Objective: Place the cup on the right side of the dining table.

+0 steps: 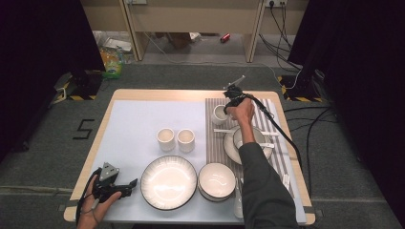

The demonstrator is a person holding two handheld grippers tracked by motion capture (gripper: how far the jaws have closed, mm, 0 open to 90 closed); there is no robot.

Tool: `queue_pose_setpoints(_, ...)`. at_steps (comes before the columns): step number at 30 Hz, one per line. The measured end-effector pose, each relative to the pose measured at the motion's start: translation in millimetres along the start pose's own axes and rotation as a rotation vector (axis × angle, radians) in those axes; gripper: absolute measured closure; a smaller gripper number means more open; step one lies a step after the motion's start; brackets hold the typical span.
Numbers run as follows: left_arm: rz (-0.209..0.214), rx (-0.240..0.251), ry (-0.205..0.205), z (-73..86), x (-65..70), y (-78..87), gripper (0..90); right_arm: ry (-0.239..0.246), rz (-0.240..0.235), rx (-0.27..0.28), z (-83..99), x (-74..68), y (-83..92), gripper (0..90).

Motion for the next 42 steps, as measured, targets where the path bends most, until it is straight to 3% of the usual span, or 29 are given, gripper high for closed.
queue_pose_setpoints(19,0.0,0.0,-0.001,0.0,0.0,0.1,14.4,-0.016,0.0,-0.027,4.0,0.4,-10.8,80.9)
queue_pose_setpoints(33,-0.001,0.001,-0.001,0.0,0.0,0.0,14.4,-0.034,0.004,0.016,0.1,2.6,-6.1,78.1)
queue_pose_setpoints(34,-0.002,0.001,-0.001,0.0,0.0,0.0,14.4,-0.04,0.02,0.02,0.2,5.9,-3.8,76.5)
queue_pose_setpoints(42,-0.004,0.003,-0.001,-0.1,0.0,0.0,14.5,-0.049,0.01,0.047,-0.3,8.3,5.7,77.4)
Point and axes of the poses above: each handheld gripper's, and its own axes: y roughly backward along the jaws, z roughly out of its underside, x roughly to its right, the point moved 8 cm from there along -y, roughly forward along the jaws, and after that the axes turned 10 degrees about y, right-handed, at the moved point
